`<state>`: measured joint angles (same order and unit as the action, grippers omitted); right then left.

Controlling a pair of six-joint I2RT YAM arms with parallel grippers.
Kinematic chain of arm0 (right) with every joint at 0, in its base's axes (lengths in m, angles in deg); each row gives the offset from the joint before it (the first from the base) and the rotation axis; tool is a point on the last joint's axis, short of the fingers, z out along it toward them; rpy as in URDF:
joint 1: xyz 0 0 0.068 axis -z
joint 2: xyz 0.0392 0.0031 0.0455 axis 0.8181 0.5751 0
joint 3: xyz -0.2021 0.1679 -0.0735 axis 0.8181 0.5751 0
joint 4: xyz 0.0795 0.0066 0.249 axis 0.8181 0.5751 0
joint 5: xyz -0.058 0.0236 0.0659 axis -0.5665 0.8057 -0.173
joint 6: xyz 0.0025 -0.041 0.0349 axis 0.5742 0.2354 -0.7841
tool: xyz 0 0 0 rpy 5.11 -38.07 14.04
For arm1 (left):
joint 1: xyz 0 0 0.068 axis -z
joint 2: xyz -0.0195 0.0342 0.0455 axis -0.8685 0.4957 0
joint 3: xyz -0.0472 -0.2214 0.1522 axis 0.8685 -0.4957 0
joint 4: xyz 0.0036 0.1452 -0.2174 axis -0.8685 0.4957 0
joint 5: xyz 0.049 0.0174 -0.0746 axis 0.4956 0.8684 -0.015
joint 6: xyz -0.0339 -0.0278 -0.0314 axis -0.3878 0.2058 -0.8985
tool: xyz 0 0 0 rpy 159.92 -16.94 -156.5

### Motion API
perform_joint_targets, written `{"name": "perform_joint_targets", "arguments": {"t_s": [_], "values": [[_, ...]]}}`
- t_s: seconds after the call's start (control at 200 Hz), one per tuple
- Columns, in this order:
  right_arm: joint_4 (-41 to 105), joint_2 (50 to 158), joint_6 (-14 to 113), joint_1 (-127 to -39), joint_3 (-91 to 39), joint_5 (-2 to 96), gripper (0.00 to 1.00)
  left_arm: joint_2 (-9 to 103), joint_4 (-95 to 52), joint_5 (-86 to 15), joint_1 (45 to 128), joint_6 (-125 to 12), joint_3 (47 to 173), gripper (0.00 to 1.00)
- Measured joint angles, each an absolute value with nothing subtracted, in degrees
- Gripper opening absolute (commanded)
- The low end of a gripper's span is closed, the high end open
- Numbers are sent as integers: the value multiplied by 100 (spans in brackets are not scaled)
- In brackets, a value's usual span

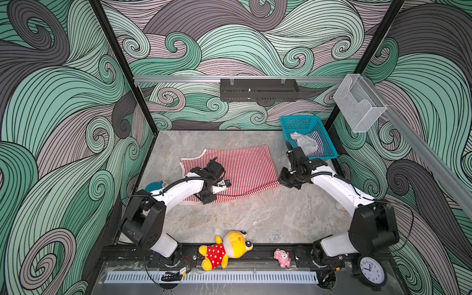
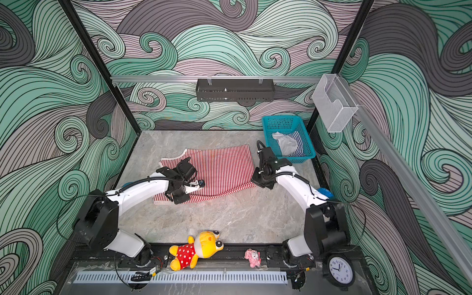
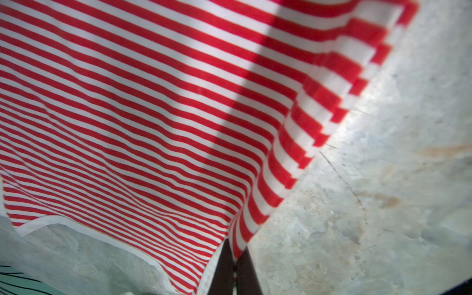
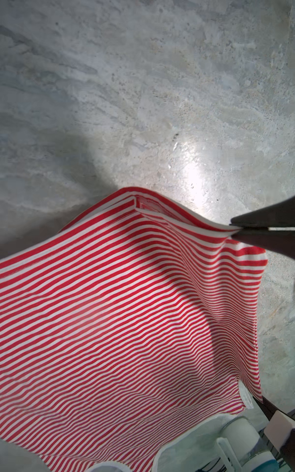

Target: Fold and stack the tank tops

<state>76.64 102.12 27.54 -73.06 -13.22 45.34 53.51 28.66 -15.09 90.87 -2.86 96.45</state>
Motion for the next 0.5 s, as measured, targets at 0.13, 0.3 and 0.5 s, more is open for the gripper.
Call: {"name": "perform_joint_targets", "arguments": {"t_s": [0.13,0.3,0.5], "values": [[7633,10748,2905,-7147,-1765,4610,0,5736,2691,-1424,8753,-78,10102,0],[7566,11493,3055,-7042,-2303,4680,0,6219,2427,-1373,8427,99,10583,0],[7504,12157,3152,-6930,-2760,4752,0,6704,2088,-1290,8309,158,10904,0]]}}
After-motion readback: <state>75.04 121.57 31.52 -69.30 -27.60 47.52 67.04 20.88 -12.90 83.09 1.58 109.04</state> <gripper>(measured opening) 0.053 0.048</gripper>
